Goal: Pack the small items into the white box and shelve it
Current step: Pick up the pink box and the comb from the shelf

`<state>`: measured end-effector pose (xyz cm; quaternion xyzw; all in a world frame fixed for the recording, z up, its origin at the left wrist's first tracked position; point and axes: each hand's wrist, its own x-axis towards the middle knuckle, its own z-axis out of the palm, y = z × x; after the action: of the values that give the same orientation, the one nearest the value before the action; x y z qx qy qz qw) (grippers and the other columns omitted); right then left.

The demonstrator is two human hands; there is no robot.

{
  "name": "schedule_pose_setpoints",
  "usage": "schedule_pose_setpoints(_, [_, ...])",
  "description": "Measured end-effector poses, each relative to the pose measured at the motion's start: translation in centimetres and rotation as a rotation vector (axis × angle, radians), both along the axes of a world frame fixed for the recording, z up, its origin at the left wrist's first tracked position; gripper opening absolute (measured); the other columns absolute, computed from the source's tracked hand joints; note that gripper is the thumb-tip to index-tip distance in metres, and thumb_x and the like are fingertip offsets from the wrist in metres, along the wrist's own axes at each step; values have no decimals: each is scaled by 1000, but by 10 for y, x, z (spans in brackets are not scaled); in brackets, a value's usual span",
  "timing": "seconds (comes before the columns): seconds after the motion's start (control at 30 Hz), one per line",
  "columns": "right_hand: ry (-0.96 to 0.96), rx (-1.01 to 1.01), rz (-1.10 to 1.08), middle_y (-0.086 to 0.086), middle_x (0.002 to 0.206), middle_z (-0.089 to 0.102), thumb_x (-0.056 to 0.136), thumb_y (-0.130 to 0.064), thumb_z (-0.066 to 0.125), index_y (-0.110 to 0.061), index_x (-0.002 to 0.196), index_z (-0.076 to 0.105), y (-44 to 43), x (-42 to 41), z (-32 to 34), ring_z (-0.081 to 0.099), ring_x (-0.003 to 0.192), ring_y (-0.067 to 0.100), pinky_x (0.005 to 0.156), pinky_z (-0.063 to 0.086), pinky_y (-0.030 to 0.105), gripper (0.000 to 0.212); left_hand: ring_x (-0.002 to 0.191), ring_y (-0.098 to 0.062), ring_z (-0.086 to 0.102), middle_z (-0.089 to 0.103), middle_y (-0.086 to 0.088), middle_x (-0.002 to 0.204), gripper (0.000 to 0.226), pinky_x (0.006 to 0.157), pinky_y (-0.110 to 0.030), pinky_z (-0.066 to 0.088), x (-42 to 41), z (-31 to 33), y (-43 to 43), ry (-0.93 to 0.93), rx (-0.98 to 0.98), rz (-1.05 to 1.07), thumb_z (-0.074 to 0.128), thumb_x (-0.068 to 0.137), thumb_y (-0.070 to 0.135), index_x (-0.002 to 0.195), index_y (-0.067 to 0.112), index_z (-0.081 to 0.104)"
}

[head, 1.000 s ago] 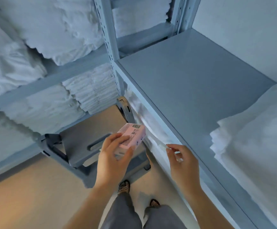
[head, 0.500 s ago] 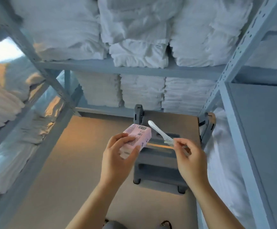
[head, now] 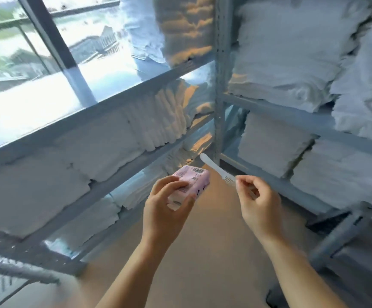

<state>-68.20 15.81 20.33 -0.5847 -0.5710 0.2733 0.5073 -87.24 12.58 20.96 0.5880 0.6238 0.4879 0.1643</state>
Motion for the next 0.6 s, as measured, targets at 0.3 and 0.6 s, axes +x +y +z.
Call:
schedule_pose_setpoints(0.3, [-14,66,295,-4,85,68,86,-20,61,-19,89,69,106,-171,26,62,78,4,66,46,9,9,103,1,56,61,13,106,30,81,-33,52,-170,21,56,-71,79,270,65,69,47,90,26,69])
schedule_pose_setpoints(0.6, [80,128,516,-10,82,67,84,-20,63,-22,89,68,257,-310,55,62,76,4,60,44,6,7,99,2,57,61,18,102,21,71,-38,56,-280,56,162,-73,166,528,71,68,43,86,32,70])
